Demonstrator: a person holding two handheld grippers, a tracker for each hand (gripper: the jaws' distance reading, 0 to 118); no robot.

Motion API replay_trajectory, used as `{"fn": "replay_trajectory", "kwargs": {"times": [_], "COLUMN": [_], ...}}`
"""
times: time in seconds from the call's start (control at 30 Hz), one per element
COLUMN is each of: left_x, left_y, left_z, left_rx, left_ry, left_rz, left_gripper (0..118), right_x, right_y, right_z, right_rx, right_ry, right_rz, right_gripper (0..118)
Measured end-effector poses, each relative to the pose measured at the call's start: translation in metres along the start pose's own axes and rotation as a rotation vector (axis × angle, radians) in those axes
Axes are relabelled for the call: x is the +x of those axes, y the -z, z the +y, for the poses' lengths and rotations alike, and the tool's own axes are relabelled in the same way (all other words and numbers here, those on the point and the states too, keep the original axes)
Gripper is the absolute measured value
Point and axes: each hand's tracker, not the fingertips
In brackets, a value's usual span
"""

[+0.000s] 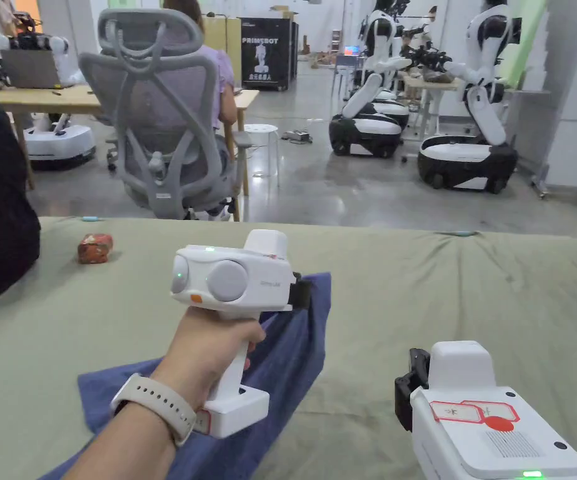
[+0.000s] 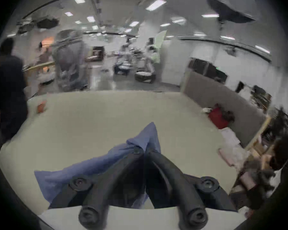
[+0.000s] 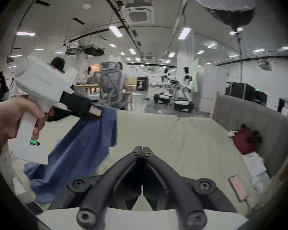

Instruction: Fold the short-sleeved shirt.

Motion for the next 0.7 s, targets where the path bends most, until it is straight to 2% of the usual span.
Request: {"fn": "replay_trajectory", "kwargs": {"times": [0.13, 0.23, 0.33, 0.4, 0.5, 0.53, 0.57, 0.63, 0.67, 0.7], "left_x": [0.099, 0.142, 0.143, 0.147, 0.152, 0.131, 0.130, 0.127, 0.116, 0.110], "left_y": [0.057, 0.118, 0.179, 0.187, 0.175, 0.189, 0.183, 0.159, 0.155, 0.139], "left_z": [-0.003, -0.048, -0.116, -0.150, -0.165, -0.154, -0.150, -0.140, -0.133, -0.128], "left_rx": [-0.044, -0.187, -0.386, -0.475, -0.400, -0.395, -0.377, -0.260, -0.203, -0.161], "left_ry": [0.117, 0.222, 0.174, 0.143, 0.090, 0.081, 0.089, 0.142, 0.160, 0.167], "left_rz": [-0.127, -0.105, -0.044, -0.007, -0.002, -0.026, -0.040, -0.004, 0.036, 0.062], "left_gripper": [0, 0, 0, 0, 1, 9, 29, 93, 101, 101], "right_x": [0.055, 0.089, 0.113, 0.122, 0.130, 0.131, 0.131, 0.126, 0.121, 0.114], "right_y": [-0.022, -0.033, -0.039, -0.041, -0.039, -0.037, -0.035, -0.030, -0.030, -0.029], "right_z": [-0.009, -0.024, -0.039, -0.046, -0.052, -0.053, -0.052, -0.049, -0.048, -0.046], "right_rx": [-0.006, -0.034, -0.067, -0.088, -0.101, -0.102, -0.104, -0.104, -0.098, -0.091], "right_ry": [0.026, 0.033, 0.051, 0.047, 0.043, 0.044, 0.047, 0.056, 0.058, 0.055], "right_rz": [-0.106, -0.176, -0.214, -0.225, -0.229, -0.228, -0.226, -0.208, -0.194, -0.176], "right_gripper": [0, 0, 0, 0, 0, 0, 0, 0, 0, 0]}}
